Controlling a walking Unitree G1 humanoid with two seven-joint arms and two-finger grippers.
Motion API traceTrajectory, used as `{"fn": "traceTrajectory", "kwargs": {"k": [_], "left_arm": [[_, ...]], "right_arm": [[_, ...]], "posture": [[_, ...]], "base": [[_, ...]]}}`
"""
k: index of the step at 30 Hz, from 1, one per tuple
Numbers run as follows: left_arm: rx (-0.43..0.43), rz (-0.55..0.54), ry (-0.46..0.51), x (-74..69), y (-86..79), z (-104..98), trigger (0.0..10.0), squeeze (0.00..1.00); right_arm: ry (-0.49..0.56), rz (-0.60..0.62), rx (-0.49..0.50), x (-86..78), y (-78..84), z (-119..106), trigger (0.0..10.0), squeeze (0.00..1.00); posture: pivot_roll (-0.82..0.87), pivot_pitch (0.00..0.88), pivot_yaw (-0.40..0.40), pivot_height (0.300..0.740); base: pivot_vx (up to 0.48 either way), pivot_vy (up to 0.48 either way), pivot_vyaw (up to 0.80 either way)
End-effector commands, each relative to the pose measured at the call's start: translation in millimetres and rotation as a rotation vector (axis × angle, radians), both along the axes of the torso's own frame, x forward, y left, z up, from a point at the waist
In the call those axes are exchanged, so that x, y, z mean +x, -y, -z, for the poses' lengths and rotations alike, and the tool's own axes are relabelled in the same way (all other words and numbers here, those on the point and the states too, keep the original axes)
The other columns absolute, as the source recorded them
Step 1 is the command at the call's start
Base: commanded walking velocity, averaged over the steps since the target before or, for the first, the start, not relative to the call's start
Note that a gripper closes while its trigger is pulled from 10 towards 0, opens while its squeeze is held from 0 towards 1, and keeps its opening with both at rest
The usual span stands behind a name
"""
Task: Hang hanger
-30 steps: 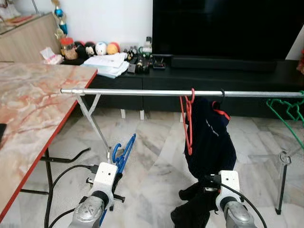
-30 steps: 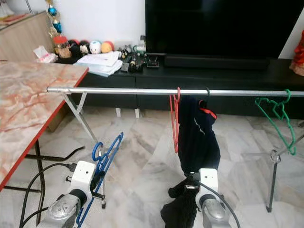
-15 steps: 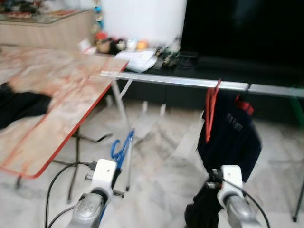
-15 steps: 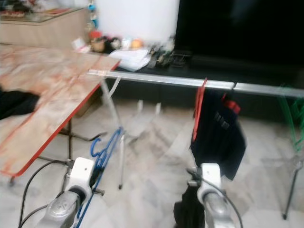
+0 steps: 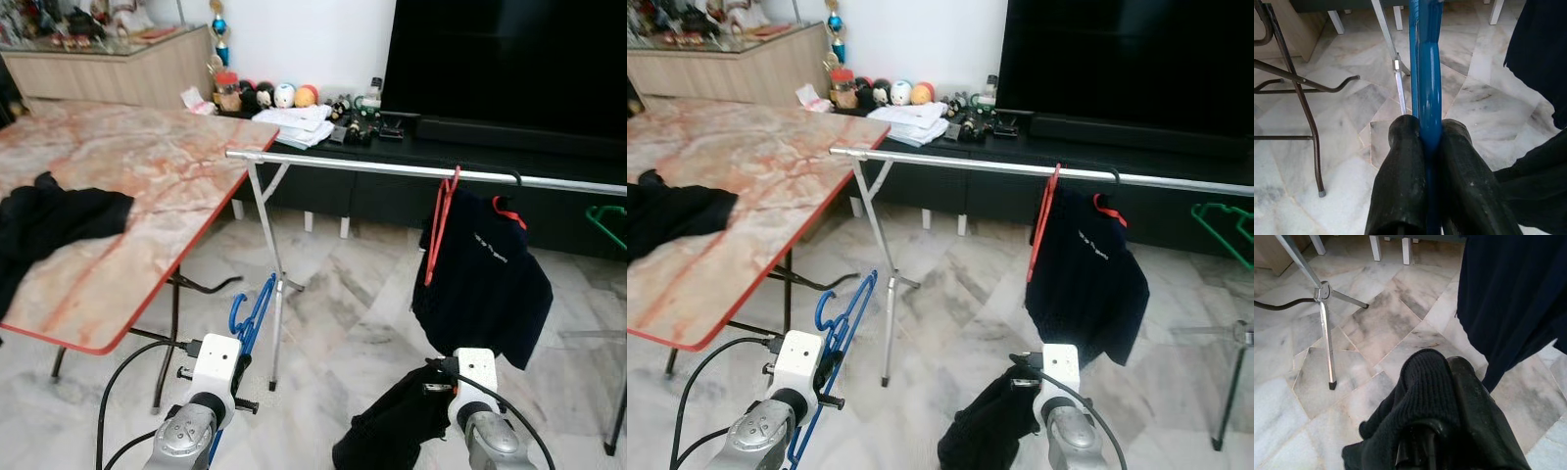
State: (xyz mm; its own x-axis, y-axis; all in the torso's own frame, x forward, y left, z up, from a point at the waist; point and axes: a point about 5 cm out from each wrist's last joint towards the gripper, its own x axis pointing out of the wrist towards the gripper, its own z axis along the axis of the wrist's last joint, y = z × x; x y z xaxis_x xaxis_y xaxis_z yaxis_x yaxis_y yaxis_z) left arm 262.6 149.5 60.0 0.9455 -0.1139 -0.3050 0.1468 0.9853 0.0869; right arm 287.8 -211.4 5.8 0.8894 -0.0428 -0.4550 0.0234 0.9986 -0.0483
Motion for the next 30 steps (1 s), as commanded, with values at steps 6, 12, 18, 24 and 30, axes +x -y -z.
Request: {"fn": "traceTrajectory", "kwargs": {"k": [6,12,18,24,30], "left_arm": [[0.002,-0.007,-0.003,0.9,-2.1,0.3,10.0,0.00],[0.020,0.000,-0.003,0.5,-2.0,1.0,10.0,0.00],[0.022,0.002,-0.004,0.9,-2.1,1.6,10.0,0.00],[0.020,0.007,-0.001,1.1,-0.9,1.1,10.0,0.00],[0.012,0.015,0.006,0.4,0.4,0.3,10.0,0.00]], "right_arm": [[0.025,-0.018,0.002,6.9,-5.1,-6.5,10.0,0.00],[0.020,-0.022,0.001,6.5,-6.1,-5.5,10.0,0.00],[0.022,-0.021,0.001,7.2,-6.2,-6.1,10.0,0.00],[0.023,-0.022,0.002,7.7,-6.1,-6.6,10.0,0.00],[0.028,-0.023,0.003,8.7,-6.9,-7.7,10.0,0.00]], "posture": [[0.09,0.000,-0.006,0.740],[0.09,0.000,-0.006,0.740],[0.09,0.000,-0.006,0.740],[0.10,0.000,-0.007,0.740],[0.10,0.000,-0.007,0.740]], "base": [[0.000,0.480,0.00],[0.000,0.080,0.00],[0.000,0.000,0.00],[0.000,0.000,0.00],[0.000,0.000,0.00]]}}
